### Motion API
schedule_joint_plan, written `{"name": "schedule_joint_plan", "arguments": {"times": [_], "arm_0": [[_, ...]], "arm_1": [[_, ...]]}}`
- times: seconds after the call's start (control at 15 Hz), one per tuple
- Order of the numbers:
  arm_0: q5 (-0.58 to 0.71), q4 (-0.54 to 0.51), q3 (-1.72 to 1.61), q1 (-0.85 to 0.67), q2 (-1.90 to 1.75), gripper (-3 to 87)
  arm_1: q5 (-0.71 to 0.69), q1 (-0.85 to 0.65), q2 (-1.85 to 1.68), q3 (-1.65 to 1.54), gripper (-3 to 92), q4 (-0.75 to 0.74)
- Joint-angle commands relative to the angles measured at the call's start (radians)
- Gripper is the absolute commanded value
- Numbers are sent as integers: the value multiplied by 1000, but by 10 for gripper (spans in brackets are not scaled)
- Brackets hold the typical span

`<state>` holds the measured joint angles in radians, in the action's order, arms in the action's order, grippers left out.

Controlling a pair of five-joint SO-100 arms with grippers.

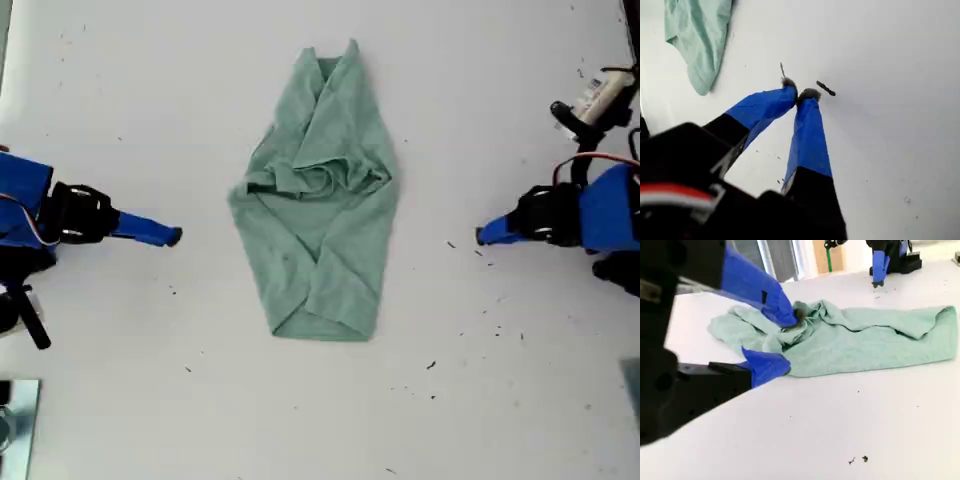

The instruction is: Fold t shirt

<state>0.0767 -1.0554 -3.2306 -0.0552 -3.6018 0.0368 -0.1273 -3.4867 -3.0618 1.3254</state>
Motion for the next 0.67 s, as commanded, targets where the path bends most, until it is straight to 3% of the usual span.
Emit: {"name": "schedule_joint_plan", "arguments": {"times": [0.0,0.07,0.13,0.2,0.27,0.4,0.47,0.6], "arm_0": [[-28,11,5,-15,-5,75],[-48,15,34,-104,-5,133],[-52,32,67,-87,-5,151],[-49,29,115,15,-5,47],[-40,55,124,23,-8,-1],[-123,86,178,20,-3,-2],[-178,80,236,49,72,-3],[-310,77,546,169,575,-3]], "arm_1": [[-37,17,-15,-17,24,-80],[-55,29,-15,6,24,-126],[-84,40,-15,37,24,-163],[-94,43,-15,71,24,-160],[-103,54,-15,110,24,-144],[-92,98,55,221,24,-132],[-106,106,212,331,24,-147],[-178,110,676,686,24,-153]]}}
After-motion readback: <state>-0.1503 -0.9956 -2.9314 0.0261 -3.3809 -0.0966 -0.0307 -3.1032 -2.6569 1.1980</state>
